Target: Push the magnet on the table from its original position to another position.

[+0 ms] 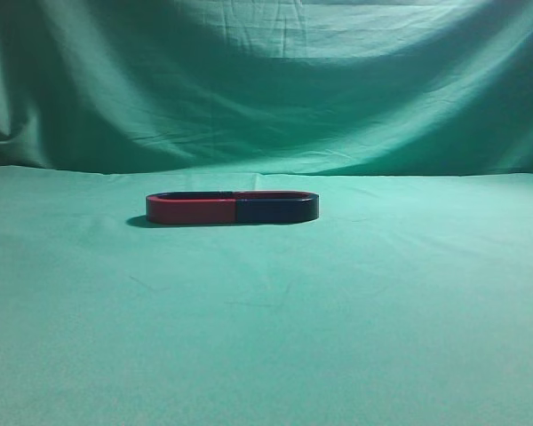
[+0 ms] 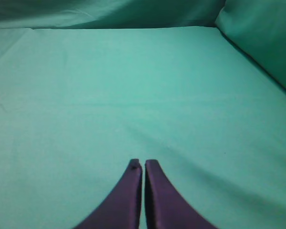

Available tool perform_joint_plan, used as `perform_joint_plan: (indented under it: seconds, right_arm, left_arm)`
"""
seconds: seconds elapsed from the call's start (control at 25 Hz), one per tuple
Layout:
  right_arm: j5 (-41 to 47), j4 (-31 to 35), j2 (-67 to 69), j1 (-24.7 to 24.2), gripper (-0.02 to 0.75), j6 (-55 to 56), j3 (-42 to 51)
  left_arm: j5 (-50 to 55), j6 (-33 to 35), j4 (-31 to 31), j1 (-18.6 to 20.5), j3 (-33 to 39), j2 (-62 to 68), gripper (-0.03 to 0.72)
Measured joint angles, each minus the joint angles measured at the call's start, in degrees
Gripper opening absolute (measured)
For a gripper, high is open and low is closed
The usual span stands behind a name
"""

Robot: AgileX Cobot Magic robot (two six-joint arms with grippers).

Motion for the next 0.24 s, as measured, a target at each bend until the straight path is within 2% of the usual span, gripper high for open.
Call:
perform_joint_plan:
  seconds: [0.24]
  right_arm:
    - [0.00, 0.00, 0.00, 0.00, 0.000, 0.00, 0.00]
  left_arm:
    - [0.00, 0.00, 0.00, 0.00, 0.00, 0.00, 0.399]
